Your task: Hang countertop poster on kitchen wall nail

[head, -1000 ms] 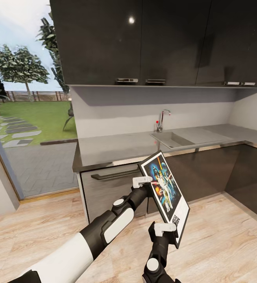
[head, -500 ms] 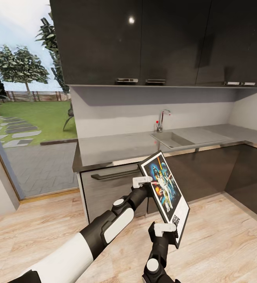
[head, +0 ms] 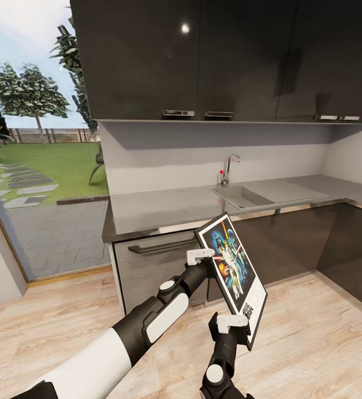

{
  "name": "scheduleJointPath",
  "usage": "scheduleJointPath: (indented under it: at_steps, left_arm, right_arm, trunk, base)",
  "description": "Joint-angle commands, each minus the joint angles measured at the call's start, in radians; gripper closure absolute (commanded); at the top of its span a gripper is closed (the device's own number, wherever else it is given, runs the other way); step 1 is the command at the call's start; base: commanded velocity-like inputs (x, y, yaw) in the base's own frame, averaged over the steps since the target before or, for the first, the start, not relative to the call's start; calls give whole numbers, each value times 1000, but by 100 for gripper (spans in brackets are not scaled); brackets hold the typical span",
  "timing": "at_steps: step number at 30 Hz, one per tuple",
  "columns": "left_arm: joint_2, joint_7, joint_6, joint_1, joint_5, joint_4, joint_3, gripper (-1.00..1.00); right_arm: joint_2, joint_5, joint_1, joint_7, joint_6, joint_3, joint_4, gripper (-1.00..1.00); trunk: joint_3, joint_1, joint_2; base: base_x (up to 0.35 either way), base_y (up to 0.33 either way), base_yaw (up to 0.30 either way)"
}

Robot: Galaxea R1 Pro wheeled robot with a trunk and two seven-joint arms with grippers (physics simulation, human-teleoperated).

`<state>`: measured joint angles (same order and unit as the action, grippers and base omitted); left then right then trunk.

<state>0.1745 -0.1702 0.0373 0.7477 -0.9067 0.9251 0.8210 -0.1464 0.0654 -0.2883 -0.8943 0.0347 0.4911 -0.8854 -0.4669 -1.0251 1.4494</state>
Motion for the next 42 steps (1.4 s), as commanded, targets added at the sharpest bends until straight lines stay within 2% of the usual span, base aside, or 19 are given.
scheduleJointPath:
  at_steps: [1,3,4,23,24,42]
  left_arm:
    - [0,-6,3,1,-4,1,1,100]
    - [0,-6,3,1,-4,1,1,100]
    - [0,-6,3,1,-4,1,1,100]
    - [0,-6,3,1,-4,3,1,100]
    - [0,-6,3,1,-4,3,1,-100]
    - [0,-5,1,1,-4,4,1,-100]
  right_arm:
    - [0,4,-1,-5,4,1,0,-100]
    - [0,4,-1,-5,4,1,0,-100]
    - [0,4,-1,-5,4,1,0,100]
    - [0,4,-2,-5,5,0,0,100]
    - [1,4,-2,-5,5,0,0,100]
    - [0,4,-1,-5,5,0,3,100]
  trunk:
    - [-1,0,1]
    - [-1,0,1]
    - [-1,0,1]
    - [-1,0,1]
    - [-1,0,1]
    - [-1,0,1]
  base:
    - [0,0,0]
    - [0,0,0]
    - [0,0,0]
    - [0,0,0]
    - [0,0,0]
    - [0,0,0]
